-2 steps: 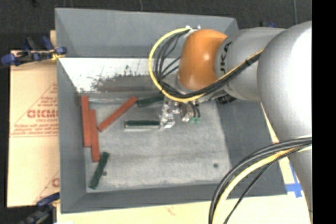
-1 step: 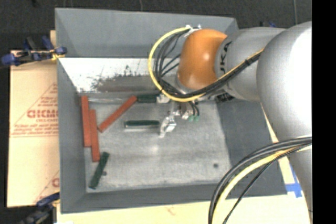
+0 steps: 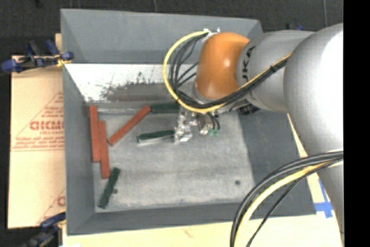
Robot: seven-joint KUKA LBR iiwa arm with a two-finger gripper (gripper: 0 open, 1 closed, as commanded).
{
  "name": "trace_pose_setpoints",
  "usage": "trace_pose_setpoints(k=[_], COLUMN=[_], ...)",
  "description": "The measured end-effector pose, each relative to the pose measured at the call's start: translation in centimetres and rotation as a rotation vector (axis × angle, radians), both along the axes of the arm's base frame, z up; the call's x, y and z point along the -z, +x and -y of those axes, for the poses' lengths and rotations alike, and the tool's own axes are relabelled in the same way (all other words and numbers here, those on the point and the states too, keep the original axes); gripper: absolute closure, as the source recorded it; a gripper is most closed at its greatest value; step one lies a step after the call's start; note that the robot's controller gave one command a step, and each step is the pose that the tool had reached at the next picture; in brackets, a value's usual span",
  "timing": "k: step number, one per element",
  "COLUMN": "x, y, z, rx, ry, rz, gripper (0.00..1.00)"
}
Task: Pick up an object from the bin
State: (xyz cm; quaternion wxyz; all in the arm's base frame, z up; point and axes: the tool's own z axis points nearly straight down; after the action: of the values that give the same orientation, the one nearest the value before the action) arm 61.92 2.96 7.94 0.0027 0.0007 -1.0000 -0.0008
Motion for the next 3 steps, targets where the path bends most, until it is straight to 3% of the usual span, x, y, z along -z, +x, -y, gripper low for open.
trace_pose_setpoints(k=[1, 2, 3], x=[0.0, -3.6, -7.0], y=[0.0, 0.1, 2.9], z=[0.0, -0.1, -2.2], rx=[-0.001, 0.014, 0.086], ry=[0.000, -0.001, -0.002], rz=[0.002, 0.004, 0.010], gripper=[1.00, 1.00, 0.00])
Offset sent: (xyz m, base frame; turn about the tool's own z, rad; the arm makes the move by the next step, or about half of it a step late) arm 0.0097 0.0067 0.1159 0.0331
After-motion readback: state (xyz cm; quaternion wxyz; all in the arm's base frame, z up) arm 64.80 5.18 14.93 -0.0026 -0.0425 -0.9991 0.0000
